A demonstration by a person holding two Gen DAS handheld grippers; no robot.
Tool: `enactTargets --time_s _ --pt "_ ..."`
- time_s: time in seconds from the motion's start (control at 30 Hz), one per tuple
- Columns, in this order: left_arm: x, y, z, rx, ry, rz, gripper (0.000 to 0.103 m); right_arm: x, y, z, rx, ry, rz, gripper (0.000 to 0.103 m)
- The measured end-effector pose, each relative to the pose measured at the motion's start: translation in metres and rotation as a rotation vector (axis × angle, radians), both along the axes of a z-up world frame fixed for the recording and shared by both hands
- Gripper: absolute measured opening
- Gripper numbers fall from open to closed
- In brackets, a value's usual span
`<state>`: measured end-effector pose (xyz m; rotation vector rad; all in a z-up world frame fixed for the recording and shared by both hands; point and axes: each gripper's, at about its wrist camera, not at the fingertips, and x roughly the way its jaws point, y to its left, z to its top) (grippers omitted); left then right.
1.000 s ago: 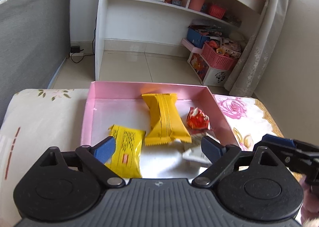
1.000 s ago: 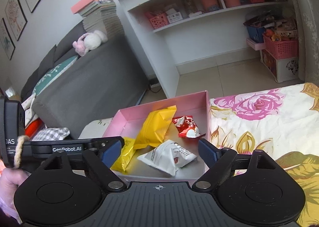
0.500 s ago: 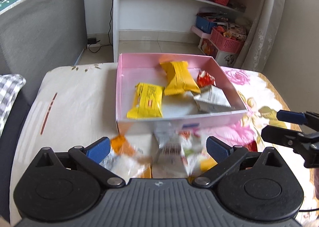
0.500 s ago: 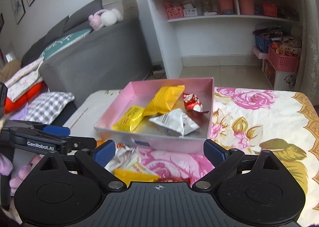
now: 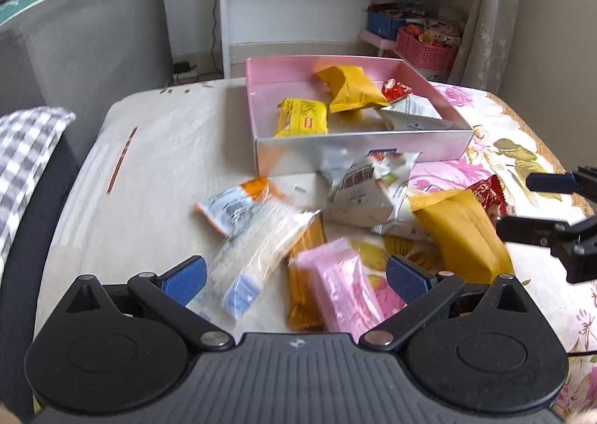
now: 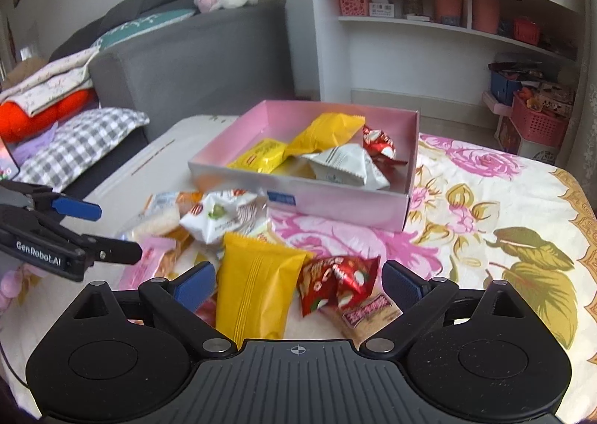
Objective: Organize snacks
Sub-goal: 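Move both tools back over the remaining snack pile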
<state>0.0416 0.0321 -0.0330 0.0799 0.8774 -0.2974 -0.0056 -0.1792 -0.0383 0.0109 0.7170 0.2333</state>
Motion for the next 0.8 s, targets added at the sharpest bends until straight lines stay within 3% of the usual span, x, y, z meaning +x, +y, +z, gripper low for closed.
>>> enactTargets --time_s 0.37,0.53,0.8 --pt "-0.02 -0.01 -0.021 -0.04 0.049 -0.026 0.103 -0.019 0.015 -0.022 -0.05 0.03 0.069 0.097" --pt "-0.033 -0.018 -0.031 -0.021 0.015 -0.015 0.102 -0.023 0.022 -0.032 -0.088 0.036 0.095 0.097" --pt "-0.038 -0.022 -0.035 -0.018 -0.007 -0.013 0.089 -0.023 0.028 -0.042 -0.092 0.057 0.116 0.097"
